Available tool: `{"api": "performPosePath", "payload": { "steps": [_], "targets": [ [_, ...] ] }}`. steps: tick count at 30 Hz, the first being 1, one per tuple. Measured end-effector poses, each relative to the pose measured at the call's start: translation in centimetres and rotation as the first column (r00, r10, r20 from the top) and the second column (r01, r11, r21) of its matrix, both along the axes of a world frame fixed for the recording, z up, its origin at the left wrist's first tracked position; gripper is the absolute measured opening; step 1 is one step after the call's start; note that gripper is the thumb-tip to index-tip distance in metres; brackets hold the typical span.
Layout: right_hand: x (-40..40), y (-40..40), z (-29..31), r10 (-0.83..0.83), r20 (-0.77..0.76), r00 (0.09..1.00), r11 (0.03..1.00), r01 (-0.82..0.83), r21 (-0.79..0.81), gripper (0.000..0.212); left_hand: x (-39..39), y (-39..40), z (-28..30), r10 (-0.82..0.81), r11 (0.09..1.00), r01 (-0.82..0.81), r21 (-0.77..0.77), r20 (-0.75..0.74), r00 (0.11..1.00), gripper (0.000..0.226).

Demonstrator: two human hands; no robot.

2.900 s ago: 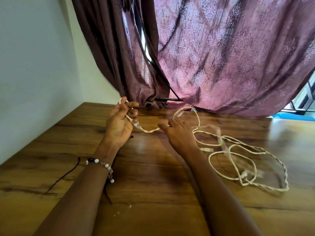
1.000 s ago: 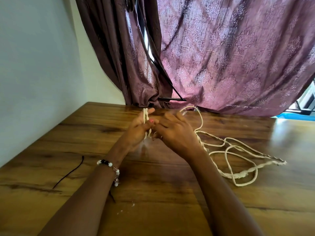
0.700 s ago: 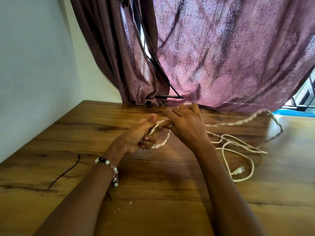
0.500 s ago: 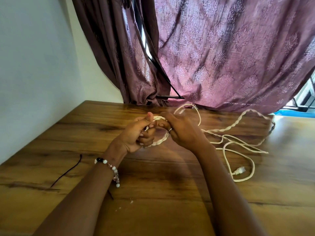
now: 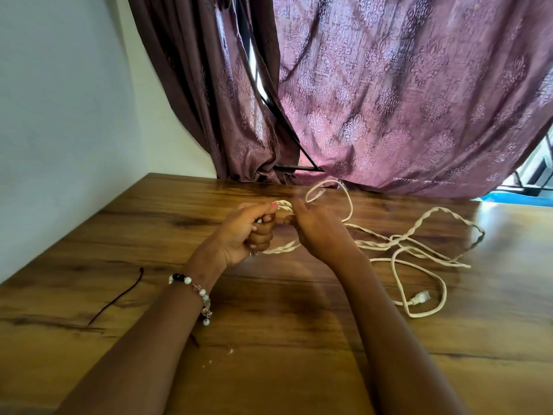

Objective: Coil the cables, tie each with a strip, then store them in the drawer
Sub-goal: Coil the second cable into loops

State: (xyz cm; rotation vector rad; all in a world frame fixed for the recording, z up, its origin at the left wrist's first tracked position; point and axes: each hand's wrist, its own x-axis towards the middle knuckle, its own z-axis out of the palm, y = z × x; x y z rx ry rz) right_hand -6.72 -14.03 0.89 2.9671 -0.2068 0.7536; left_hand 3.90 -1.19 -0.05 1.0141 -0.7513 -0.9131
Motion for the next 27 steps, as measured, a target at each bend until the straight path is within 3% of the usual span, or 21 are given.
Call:
{"api": "performPosePath", "payload": {
  "steps": [4,8,13,16,20,22,24,27],
  "targets": [
    [-0.4,-0.4,0.2,-0.036,-0.004,0.999,0.999,0.036,0.008,0.039,0.6,0.1,0.4,0.079,0.997,-0.081,-0.007,-0.166,0.983,0.039],
    [-0.9,-1.8,0.2,-0.244,-0.06,0.968,0.964,0.236,-0.121,0.029,2.7,1.1,0.6,0.146,0.963,-0.231,-0.139,-0.451,0.88,0.049],
    [-1.8,-3.5,-0.2,-0.279,-0.209,0.937,0.96,0.28,-0.026,0.035,3.9,2.0,0.3,0.102,0.881,-0.368,-0.296,-0.643,0.759,0.047],
    [-1.9,-4.1,-0.3,-0.176,-0.25,0.952,0.98,0.194,0.048,0.053,4.4,2.2,0.3,0.1,0.833,-0.429,-0.349,-0.667,0.738,0.043],
    [-1.3,-2.6,1.2,0.144,0.078,0.987,0.99,-0.143,-0.022,0.049,4.2,1.9,0.4,0.171,0.823,-0.453,-0.344,-0.61,0.774,0.042],
    [-1.0,-1.0,1.3,0.119,0.147,0.982,0.976,-0.089,-0.2,0.045,3.8,1.6,0.6,0.204,0.83,-0.446,-0.335,-0.561,0.802,0.042],
    [-0.8,1.0,1.0,0.015,0.079,0.997,0.925,0.017,-0.381,0.048,3.4,1.4,0.9,0.232,0.838,-0.436,-0.328,-0.51,0.829,0.042],
    [-0.2,2.6,0.1,-0.111,-0.065,0.992,0.901,0.073,-0.427,0.035,2.8,1.3,1.2,0.272,0.838,-0.443,-0.32,-0.459,0.846,0.039]
  ]
}}
